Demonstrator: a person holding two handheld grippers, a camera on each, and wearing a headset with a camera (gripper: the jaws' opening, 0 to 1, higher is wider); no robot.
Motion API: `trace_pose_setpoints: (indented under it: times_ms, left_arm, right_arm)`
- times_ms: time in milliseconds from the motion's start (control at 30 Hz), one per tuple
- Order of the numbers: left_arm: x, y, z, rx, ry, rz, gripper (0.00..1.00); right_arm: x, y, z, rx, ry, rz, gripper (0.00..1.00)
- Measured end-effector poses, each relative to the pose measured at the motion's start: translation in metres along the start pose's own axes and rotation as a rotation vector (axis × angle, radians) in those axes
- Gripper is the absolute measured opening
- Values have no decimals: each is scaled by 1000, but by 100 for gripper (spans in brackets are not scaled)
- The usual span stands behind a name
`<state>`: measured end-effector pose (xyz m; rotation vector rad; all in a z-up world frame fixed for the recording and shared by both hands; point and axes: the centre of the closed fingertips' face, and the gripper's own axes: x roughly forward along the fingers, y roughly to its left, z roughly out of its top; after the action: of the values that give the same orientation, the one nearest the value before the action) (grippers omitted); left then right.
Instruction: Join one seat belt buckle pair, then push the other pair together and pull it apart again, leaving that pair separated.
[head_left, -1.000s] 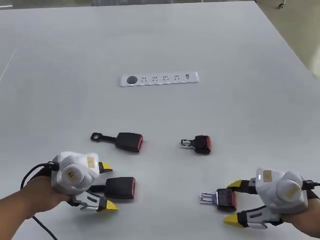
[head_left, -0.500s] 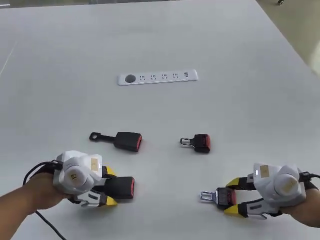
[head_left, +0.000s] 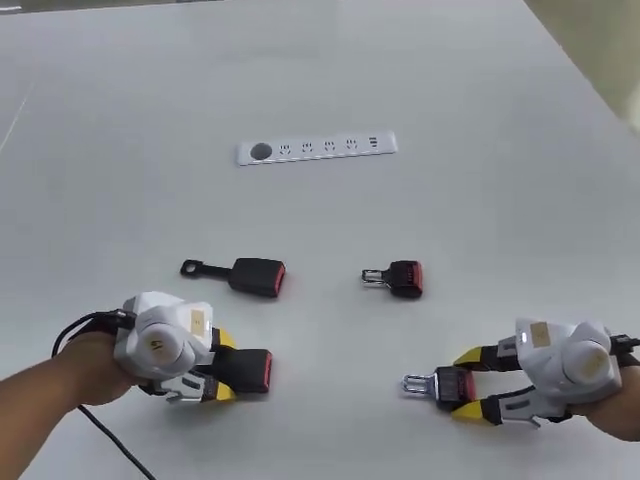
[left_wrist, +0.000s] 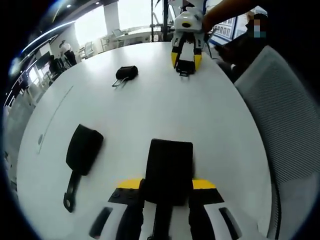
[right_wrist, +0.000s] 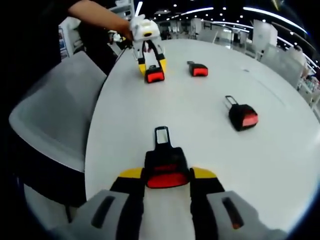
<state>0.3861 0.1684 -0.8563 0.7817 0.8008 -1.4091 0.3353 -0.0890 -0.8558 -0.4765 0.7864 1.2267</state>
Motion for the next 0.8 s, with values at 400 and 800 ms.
trace_pose_setpoints:
  times_ms: [400, 800]
  left_arm:
    - [1, 1, -1, -7, 24, -8, 35]
    - [1, 2, -2, -24, 39, -8, 35]
  right_arm:
    - [18, -1, 21, 30, -86, 1, 34]
    - [38, 5, 46, 38, -162, 17, 34]
